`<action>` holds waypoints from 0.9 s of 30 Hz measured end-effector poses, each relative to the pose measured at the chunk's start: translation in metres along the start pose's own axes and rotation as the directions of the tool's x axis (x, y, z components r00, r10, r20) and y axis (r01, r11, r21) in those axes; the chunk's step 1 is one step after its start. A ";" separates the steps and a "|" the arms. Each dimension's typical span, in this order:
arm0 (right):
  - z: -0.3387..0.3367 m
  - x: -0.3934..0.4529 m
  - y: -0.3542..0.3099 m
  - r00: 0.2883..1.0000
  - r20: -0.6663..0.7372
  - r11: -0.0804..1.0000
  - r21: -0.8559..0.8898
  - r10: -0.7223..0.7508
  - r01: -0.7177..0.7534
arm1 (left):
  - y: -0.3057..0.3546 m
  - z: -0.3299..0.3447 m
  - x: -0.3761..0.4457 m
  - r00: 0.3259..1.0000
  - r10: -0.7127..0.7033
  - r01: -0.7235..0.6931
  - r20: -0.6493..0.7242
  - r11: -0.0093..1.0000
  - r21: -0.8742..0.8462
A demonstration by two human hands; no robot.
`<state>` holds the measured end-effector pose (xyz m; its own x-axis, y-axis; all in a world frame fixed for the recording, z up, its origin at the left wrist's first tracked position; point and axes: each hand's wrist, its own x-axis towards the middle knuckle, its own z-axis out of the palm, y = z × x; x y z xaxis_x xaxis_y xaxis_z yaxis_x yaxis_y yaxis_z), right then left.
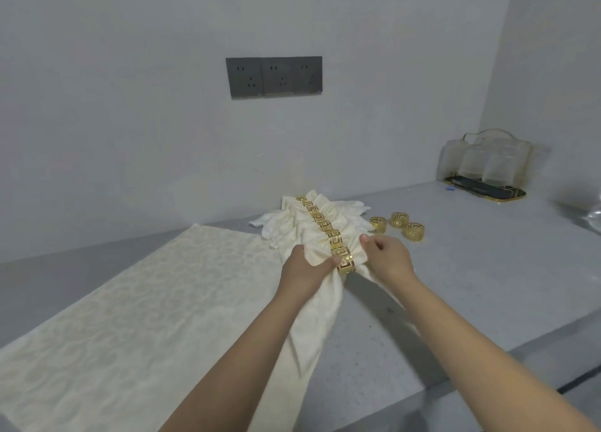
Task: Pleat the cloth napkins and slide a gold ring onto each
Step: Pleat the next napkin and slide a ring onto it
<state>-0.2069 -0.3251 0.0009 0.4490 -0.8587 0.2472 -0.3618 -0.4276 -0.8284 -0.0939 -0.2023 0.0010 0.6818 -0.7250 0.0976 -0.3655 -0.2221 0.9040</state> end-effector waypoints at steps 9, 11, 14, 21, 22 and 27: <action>0.011 0.073 0.029 0.998 0.030 0.993 -0.105 0.057 -0.054 | -0.001 0.036 0.066 0.983 0.006 0.043 -0.185 0.966 0.255; 0.022 0.085 0.037 0.995 0.013 0.992 -0.087 0.096 -0.094 | -0.010 0.038 0.074 0.976 -0.005 0.063 -0.216 0.963 0.262; 0.034 0.095 0.050 0.990 -0.023 0.980 -0.137 0.142 -0.143 | -0.024 0.042 0.083 0.973 -0.007 0.072 -0.229 0.958 0.277; 0.049 0.099 0.068 0.988 -0.088 0.976 -0.167 0.124 -0.138 | -0.045 0.048 0.097 0.972 -0.020 0.081 -0.235 0.965 0.251; 0.050 0.099 0.068 0.989 -0.086 0.976 -0.173 0.121 -0.135 | -0.045 0.048 0.097 0.972 -0.023 0.081 -0.233 0.966 0.244; 0.046 0.094 0.066 0.988 -0.141 0.977 -0.189 0.069 -0.095 | -0.042 0.041 0.094 0.976 -0.021 0.056 -0.218 0.986 0.157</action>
<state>-0.1508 -0.4207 -0.0539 0.3033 -0.9174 0.2576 -0.5506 -0.3893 -0.7384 -0.0404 -0.2881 -0.0453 0.8110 -0.5606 0.1672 -0.4214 -0.3616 0.8316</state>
